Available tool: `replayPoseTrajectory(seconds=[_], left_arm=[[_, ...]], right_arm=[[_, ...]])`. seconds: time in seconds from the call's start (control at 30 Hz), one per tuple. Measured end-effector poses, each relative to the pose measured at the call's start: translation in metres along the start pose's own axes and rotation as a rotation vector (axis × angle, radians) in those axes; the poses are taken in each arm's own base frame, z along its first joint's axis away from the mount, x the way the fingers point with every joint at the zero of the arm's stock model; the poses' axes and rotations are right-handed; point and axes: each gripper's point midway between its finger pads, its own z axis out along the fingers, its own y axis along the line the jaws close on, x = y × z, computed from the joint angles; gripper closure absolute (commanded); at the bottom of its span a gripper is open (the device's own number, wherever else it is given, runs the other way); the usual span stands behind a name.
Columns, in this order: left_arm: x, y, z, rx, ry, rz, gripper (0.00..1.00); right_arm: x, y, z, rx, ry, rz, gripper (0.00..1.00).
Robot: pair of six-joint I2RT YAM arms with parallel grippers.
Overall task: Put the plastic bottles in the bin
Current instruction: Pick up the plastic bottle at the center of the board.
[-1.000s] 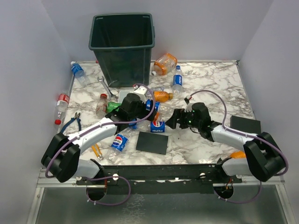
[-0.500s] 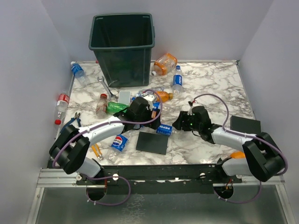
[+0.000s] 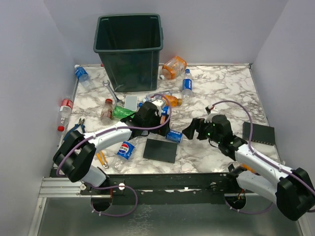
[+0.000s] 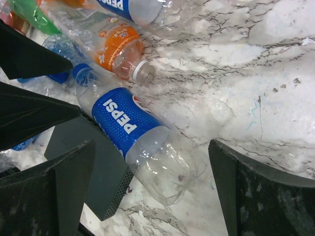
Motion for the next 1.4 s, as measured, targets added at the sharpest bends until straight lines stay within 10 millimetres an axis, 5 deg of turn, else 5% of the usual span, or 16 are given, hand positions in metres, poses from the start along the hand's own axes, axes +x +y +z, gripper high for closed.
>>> replayPoseTrajectory(seconds=[0.2, 0.5, 0.87, 1.1, 1.3, 1.4], left_arm=[[-0.003, -0.002, -0.001, 0.001, -0.004, -0.014, 0.02], [-0.008, -0.003, -0.005, -0.004, -0.025, -0.015, 0.02], [-0.013, -0.002, -0.009, -0.015, -0.043, -0.015, 0.02], [-0.016, -0.003, -0.012, -0.015, -0.054, -0.015, 0.01], [-0.016, -0.003, -0.012, -0.015, -0.054, -0.02, 0.02], [-0.016, -0.003, -0.012, -0.015, -0.054, -0.023, 0.02]], right_arm=[[0.001, 0.007, 0.008, 0.007, 0.092, -0.078, 0.0], [0.035, 0.03, 0.023, 0.013, 0.264, -0.232, 0.0], [0.051, 0.002, 0.032, 0.145, 0.326, -0.297, 0.07], [0.058, 0.0, 0.035, 0.155, 0.358, -0.296, 0.17], [0.061, 0.0, 0.033, 0.156, 0.372, -0.288, 0.4], [0.06, 0.001, 0.03, 0.154, 0.375, -0.283, 0.39]])
